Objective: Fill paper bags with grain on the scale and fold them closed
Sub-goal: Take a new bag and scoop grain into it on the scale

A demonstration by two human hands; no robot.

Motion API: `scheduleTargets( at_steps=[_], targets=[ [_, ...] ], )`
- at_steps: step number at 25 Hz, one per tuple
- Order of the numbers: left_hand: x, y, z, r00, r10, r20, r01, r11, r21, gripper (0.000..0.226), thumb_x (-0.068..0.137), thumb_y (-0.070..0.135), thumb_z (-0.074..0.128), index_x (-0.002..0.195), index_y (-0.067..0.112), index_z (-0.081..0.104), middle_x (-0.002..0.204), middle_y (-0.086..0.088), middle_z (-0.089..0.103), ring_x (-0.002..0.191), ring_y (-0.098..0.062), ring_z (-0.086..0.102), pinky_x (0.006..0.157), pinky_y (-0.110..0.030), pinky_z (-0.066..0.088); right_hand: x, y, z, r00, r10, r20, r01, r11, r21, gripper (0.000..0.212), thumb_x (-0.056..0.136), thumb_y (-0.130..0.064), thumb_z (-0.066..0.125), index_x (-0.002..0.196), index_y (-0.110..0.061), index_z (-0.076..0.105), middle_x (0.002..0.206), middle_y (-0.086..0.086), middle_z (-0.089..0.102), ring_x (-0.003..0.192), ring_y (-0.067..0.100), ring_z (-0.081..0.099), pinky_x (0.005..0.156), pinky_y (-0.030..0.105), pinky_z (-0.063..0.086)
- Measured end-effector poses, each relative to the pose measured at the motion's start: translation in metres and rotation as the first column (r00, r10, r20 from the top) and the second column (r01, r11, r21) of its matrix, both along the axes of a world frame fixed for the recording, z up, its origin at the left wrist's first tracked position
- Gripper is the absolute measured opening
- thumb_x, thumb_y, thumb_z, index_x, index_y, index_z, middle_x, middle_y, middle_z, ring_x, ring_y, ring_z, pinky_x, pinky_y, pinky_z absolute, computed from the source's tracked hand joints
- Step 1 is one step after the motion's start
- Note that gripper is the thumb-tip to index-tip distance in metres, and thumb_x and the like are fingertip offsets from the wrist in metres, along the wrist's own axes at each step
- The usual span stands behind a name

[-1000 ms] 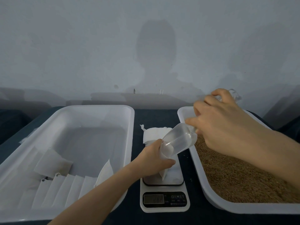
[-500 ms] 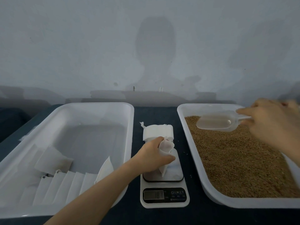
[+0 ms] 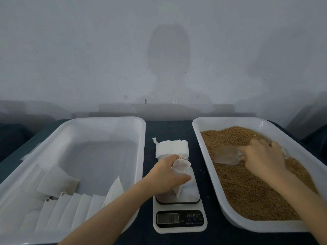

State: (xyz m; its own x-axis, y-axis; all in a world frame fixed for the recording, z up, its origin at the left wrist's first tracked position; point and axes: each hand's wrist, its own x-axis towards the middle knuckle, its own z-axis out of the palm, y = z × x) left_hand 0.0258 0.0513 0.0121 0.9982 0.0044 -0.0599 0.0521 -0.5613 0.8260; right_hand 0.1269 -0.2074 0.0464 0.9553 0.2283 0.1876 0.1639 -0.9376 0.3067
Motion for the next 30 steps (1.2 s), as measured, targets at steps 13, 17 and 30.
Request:
scheduleTargets(
  at_steps=[13, 17, 30],
  targets=[
    [0.002, 0.002, -0.003, 1.000, 0.003, 0.015, -0.003, 1.000, 0.007, 0.043, 0.077, 0.041, 0.071, 0.115, 0.028, 0.055, 0.104, 0.007, 0.059, 0.092, -0.012, 0.059, 0.077, -0.023, 0.053, -0.012, -0.021, 0.001, 0.931, -0.017, -0.363, 0.233, 0.795, 0.560, 0.039, 0.089, -0.035, 0.061, 0.127, -0.034, 0.056, 0.125, -0.003, 0.062, 0.088, 0.015, 0.057, 0.088, 0.040, 0.048],
    [0.004, 0.003, -0.006, 1.000, 0.009, -0.022, -0.008, 1.000, 0.028, 0.059, 0.076, 0.044, 0.071, 0.129, 0.027, 0.049, 0.115, 0.005, 0.056, 0.101, -0.014, 0.057, 0.083, -0.026, 0.051, -0.019, -0.024, 0.007, 0.943, 0.022, -0.333, 0.195, 0.772, 0.605, 0.040, 0.087, -0.033, 0.063, 0.127, -0.034, 0.055, 0.126, -0.003, 0.061, 0.093, 0.019, 0.063, 0.086, 0.042, 0.052],
    [0.002, 0.002, -0.004, 1.000, -0.006, -0.002, 0.006, 1.000, -0.021, 0.048, 0.074, 0.042, 0.071, 0.118, 0.031, 0.053, 0.104, 0.009, 0.061, 0.092, -0.009, 0.061, 0.081, -0.027, 0.054, -0.042, -0.007, 0.068, 0.885, 0.402, -0.234, -0.189, 0.770, 0.610, 0.036, 0.082, -0.035, 0.066, 0.110, -0.054, 0.054, 0.096, -0.017, 0.058, 0.087, 0.003, 0.055, 0.075, 0.023, 0.045]
  ],
)
